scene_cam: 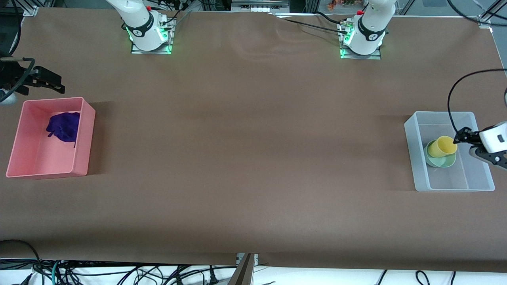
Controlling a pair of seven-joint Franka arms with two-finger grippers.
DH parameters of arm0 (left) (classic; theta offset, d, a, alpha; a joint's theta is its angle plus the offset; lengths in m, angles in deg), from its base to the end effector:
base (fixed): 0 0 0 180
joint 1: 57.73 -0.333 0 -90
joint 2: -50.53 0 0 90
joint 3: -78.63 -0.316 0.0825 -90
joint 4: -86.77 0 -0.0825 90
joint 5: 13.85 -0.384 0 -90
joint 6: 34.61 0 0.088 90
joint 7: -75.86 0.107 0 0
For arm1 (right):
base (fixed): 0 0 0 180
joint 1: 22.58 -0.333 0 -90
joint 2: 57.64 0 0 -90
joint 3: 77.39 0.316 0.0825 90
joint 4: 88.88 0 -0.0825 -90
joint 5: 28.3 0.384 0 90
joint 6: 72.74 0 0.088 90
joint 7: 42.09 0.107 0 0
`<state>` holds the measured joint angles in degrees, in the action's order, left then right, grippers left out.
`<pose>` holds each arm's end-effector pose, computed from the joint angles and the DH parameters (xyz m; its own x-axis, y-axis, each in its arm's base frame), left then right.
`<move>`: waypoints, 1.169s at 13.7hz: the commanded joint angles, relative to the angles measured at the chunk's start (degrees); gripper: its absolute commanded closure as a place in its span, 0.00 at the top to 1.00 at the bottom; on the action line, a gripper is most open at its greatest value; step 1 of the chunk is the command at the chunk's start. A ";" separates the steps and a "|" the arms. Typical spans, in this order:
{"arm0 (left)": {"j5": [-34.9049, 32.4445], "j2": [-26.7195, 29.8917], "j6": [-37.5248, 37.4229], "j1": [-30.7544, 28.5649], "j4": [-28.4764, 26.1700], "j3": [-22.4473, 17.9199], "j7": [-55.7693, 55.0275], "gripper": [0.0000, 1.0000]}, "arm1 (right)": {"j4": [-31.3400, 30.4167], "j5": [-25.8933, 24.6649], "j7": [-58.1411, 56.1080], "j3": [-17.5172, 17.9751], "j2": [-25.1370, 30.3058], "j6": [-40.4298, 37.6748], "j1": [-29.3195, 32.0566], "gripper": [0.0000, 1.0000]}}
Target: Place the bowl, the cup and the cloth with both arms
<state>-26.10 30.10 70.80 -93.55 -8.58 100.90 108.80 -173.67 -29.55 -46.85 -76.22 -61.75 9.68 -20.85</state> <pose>0.6080 0.1880 0.4010 0.9083 -0.3859 -0.1618 -0.3862 -0.9219 0.0306 0.5626 -0.0085 0.6159 0.9910 0.0705 -0.1141 0.0722 -0.9973 0.0109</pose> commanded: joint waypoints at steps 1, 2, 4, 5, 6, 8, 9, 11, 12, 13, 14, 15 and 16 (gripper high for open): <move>4.50 5.65 -7.66 -0.21 2.96 3.47 -9.08 1.00 | 0.24 -0.42 0.89 0.93 0.16 0.02 0.29 1.00; 4.69 6.97 -10.38 -0.12 4.37 6.10 -12.95 1.00 | 0.24 -0.51 0.80 0.93 0.16 0.11 0.29 1.00; 4.86 10.30 -17.58 -0.21 6.83 10.41 -20.86 1.00 | 0.24 -0.69 0.80 0.93 0.16 0.19 0.29 1.00; 5.04 11.62 -19.79 -0.12 7.80 12.00 -24.03 1.00 | 0.24 -0.69 0.80 0.93 0.16 0.19 0.29 1.00; 6.78 14.86 -19.81 0.05 6.68 12.19 -24.59 1.00 | 0.24 -0.69 0.80 0.93 0.07 0.19 0.29 1.00; 12.67 21.10 -19.81 3.28 3.43 8.53 -24.94 1.00 | 0.24 -0.60 0.71 0.93 0.07 0.55 0.29 1.00; 13.21 22.26 -19.81 10.61 1.68 1.02 -24.86 1.00 | 0.24 -0.51 0.71 0.93 0.07 0.55 0.29 1.00; 13.30 22.54 -19.46 23.04 1.05 -10.71 -25.21 1.00 | 0.24 -0.51 0.71 0.93 0.07 0.55 0.29 1.00; 13.65 22.97 -18.33 25.34 -0.52 -13.19 -25.64 1.00 | 0.24 -0.51 0.71 0.93 -0.02 0.55 0.29 1.00; 14.70 25.32 -14.14 27.80 -4.80 -15.39 -28.08 1.00 | 0.24 -0.51 0.71 0.93 -0.02 0.81 0.29 1.00; 14.80 27.96 -8.62 29.91 -9.89 -16.89 -31.33 1.00 | 0.24 -0.42 0.71 0.93 -0.02 0.98 0.29 1.00; 14.80 28.85 -6.65 31.41 -12.20 -17.16 -32.93 1.00 | 0.24 -0.42 0.71 0.93 -0.02 0.99 0.29 1.00; 14.19 28.52 -6.54 32.91 -12.05 -17.34 -32.94 1.00 | 0.24 -0.34 0.71 0.93 -0.02 0.99 0.29 1.00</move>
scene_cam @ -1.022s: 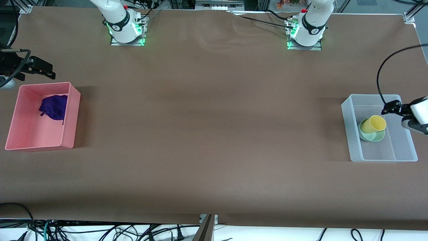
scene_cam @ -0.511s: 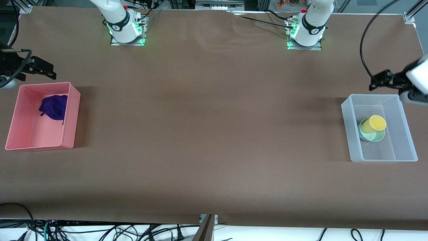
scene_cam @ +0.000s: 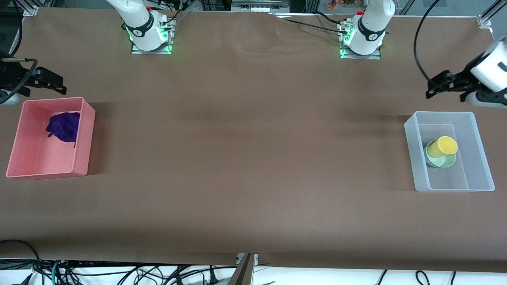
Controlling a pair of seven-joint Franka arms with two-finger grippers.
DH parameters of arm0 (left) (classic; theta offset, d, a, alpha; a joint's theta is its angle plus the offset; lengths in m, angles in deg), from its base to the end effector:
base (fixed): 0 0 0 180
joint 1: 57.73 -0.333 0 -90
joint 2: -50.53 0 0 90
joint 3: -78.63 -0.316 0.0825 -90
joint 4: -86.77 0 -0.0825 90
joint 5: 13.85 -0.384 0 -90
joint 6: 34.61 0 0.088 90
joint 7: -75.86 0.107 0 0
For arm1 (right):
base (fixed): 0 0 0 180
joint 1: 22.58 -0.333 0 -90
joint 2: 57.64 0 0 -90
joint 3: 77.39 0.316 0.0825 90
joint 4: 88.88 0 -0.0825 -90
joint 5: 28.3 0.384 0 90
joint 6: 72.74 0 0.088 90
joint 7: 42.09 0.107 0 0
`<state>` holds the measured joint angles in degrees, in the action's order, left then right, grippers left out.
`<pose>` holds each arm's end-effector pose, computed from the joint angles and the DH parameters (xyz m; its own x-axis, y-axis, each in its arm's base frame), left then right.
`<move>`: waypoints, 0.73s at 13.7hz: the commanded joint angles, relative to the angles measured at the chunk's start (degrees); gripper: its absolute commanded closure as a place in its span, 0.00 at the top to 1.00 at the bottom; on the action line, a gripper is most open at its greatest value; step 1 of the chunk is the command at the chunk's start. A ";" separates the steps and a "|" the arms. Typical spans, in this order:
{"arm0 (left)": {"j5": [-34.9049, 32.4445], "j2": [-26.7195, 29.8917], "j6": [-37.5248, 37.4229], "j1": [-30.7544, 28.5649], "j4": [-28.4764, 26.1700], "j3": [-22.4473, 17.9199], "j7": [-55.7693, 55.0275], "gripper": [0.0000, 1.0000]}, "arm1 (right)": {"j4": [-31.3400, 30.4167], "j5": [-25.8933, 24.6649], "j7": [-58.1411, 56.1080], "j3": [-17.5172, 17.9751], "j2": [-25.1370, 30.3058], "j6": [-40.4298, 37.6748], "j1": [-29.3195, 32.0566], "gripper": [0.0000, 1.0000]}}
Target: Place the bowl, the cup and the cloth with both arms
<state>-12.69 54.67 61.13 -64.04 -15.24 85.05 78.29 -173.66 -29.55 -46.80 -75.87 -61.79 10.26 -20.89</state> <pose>0.5352 -0.0048 0.5728 0.9984 -0.0417 -0.0371 -0.0412 -0.9991 0.0136 0.5640 -0.0048 0.6164 0.9916 0.0766 -0.1045 0.0782 -0.9969 0.0113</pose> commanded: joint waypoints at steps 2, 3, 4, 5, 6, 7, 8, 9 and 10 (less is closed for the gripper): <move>-0.09 4.21 2.96 4.46 -5.40 -1.76 -2.34 1.00 | 0.23 -0.33 0.66 0.50 0.02 0.41 0.34 1.00; -0.97 4.21 2.96 5.34 -5.40 -1.85 -2.43 1.00 | 0.23 -0.33 0.66 0.50 -0.07 0.41 0.42 1.00; -1.24 4.21 2.96 6.65 -5.31 -2.55 -2.69 1.00 | 0.23 -0.33 0.66 0.50 -0.07 0.41 0.43 1.00; -1.24 4.21 2.96 8.32 -5.40 -4.55 -3.30 1.00 | 0.23 -0.33 0.66 0.50 0.01 0.41 0.43 1.00; -1.24 4.21 2.96 10.16 -5.40 -6.57 -3.31 1.00 | 0.23 -0.33 0.66 0.50 -0.07 0.41 0.43 1.00; -1.24 4.12 2.96 10.18 -5.40 -6.94 -3.22 1.00 | 0.23 -0.33 0.75 0.50 0.01 0.41 0.43 1.00; -1.24 4.04 2.96 10.27 -5.40 -7.03 -3.22 1.00 | 0.23 -0.25 0.66 0.50 -0.07 0.41 0.43 1.00; -1.24 4.04 2.96 10.18 -5.40 -7.03 -3.22 1.00 | 0.23 -0.33 0.66 0.50 0.01 0.41 0.43 1.00; -1.24 3.86 2.96 10.18 -5.31 -7.03 -3.13 1.00 | 0.23 -0.33 0.66 0.50 0.02 0.41 0.43 1.00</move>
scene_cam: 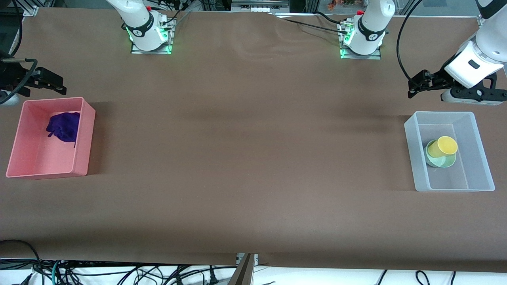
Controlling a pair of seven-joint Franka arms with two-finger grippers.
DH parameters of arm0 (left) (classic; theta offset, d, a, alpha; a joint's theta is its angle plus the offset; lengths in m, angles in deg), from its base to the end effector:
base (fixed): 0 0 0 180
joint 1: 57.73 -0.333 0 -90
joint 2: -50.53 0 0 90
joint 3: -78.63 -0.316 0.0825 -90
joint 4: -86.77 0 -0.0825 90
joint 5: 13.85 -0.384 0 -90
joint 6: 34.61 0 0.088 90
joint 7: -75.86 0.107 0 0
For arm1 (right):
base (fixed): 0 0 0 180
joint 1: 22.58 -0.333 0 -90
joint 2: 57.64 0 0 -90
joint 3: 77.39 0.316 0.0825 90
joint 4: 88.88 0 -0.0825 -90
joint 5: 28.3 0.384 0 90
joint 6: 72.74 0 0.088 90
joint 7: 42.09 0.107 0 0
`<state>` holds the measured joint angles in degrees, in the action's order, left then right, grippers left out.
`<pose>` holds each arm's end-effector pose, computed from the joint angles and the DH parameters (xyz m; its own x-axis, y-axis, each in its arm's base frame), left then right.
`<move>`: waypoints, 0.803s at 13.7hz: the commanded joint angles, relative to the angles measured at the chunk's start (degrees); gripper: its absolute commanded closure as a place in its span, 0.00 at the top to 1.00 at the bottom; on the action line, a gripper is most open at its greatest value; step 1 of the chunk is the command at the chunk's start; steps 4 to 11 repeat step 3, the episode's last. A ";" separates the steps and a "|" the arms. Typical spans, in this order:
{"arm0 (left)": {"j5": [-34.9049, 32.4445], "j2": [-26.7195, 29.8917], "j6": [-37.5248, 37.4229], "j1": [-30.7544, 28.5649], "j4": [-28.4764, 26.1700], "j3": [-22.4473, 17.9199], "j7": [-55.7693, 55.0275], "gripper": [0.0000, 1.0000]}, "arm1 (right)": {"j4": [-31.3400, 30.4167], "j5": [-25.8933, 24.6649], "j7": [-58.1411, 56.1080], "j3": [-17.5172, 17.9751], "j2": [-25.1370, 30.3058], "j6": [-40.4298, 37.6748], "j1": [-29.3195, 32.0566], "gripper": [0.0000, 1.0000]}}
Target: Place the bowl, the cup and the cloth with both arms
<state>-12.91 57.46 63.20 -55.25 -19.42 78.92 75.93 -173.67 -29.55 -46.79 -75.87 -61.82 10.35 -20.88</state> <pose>0.5206 -0.0269 0.5671 0.9986 -0.0473 -0.0253 -0.0469 -0.9988 0.0156 0.5643 -0.0049 0.6161 0.9917 0.0763 -0.1037 0.0779 -0.9969 0.0114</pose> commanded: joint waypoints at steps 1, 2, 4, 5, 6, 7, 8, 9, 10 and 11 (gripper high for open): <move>-1.02 0.98 0.89 1.39 -1.04 -0.91 -0.77 1.00 | 0.23 -0.33 0.66 0.50 0.05 0.32 0.41 1.00; -1.02 0.81 0.89 1.31 -0.95 -0.91 -0.86 1.00 | 0.23 -0.33 0.66 0.41 -0.03 0.32 0.50 1.00; -1.02 0.81 0.89 1.30 -0.95 -0.91 -0.86 1.00 | 0.23 -0.33 0.66 0.41 -0.03 0.32 0.50 1.00; -1.02 0.81 0.89 1.30 -0.95 -0.91 -0.86 1.00 | 0.23 -0.33 0.66 0.41 -0.03 0.32 0.50 1.00; -1.02 0.81 0.89 1.30 -0.95 -0.91 -0.86 1.00 | 0.23 -0.33 0.66 0.41 -0.03 0.32 0.50 1.00; -1.02 0.81 0.89 1.30 -0.95 -0.91 -0.86 1.00 | 0.23 -0.33 0.66 0.41 -0.03 0.32 0.50 1.00; -1.02 0.81 0.89 1.30 -0.95 -0.91 -0.86 1.00 | 0.23 -0.33 0.66 0.41 -0.03 0.32 0.50 1.00; -1.02 0.81 0.89 1.30 -0.95 -0.91 -0.86 1.00 | 0.23 -0.33 0.66 0.41 -0.03 0.32 0.50 1.00; -1.02 0.81 0.89 1.30 -0.95 -0.91 -0.86 1.00 | 0.23 -0.33 0.66 0.41 -0.03 0.32 0.50 1.00; -1.02 0.81 0.89 1.30 -0.95 -0.91 -0.86 1.00 | 0.23 -0.33 0.66 0.41 -0.03 0.32 0.50 1.00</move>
